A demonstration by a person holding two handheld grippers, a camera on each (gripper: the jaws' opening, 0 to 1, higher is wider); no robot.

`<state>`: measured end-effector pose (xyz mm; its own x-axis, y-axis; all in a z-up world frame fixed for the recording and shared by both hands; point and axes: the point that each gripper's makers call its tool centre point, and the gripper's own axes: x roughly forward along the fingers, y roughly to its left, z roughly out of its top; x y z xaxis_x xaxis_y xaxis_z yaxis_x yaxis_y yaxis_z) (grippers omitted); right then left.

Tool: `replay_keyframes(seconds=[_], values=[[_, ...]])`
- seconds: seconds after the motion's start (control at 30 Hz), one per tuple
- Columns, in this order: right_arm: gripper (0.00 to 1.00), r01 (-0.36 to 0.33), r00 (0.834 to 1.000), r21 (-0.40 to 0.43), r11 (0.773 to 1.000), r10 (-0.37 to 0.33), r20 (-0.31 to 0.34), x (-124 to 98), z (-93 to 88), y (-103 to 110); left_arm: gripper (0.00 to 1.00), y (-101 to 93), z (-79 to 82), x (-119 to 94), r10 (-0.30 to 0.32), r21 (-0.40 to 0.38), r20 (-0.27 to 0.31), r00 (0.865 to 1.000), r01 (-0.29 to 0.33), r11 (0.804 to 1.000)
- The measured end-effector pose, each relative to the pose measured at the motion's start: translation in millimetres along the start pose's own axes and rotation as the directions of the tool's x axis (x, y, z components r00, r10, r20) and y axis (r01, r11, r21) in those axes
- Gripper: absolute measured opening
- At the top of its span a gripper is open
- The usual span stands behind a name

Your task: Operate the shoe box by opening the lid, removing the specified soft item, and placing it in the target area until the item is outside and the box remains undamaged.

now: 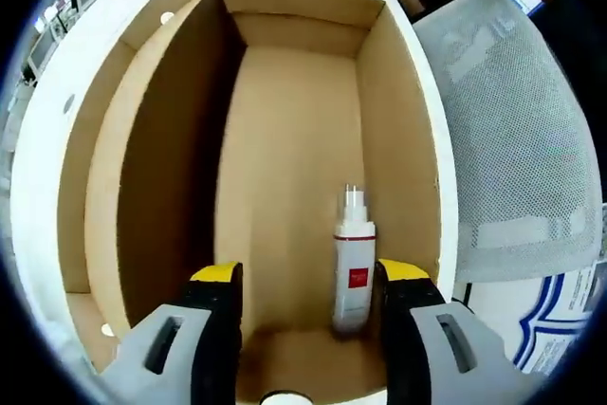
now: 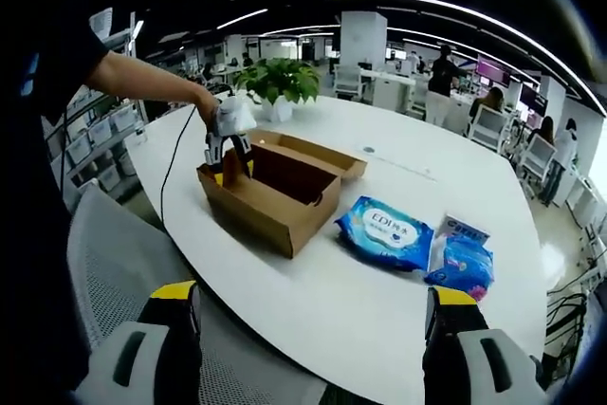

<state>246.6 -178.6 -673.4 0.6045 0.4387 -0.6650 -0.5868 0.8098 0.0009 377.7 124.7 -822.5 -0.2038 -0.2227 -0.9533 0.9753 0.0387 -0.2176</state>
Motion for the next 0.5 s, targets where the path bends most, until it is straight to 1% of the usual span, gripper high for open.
replay_keyframes(seconds=[0.17, 0.4, 0.5], values=[[0.99, 0.017, 1.000, 0.009, 1.000, -0.017, -0.001, -0.1, 0.6, -2.8, 0.55, -1.1, -1.0, 6.8, -0.019, 0.018, -0.020, 1.000, 0.019, 1.000], [0.99, 0.042, 0.999, 0.017, 0.999, -0.042, -0.009, -1.9, -0.2, -6.8, 0.56, -2.8, 1.1, 13.1, -0.038, 0.019, -0.017, 0.999, 0.038, 0.999], [0.99, 0.047, 0.999, 0.023, 0.999, -0.047, -0.005, -2.4, -0.3, -6.5, 0.54, 0.8, 1.3, 15.1, -0.019, 0.020, -0.008, 1.000, 0.019, 1.000]])
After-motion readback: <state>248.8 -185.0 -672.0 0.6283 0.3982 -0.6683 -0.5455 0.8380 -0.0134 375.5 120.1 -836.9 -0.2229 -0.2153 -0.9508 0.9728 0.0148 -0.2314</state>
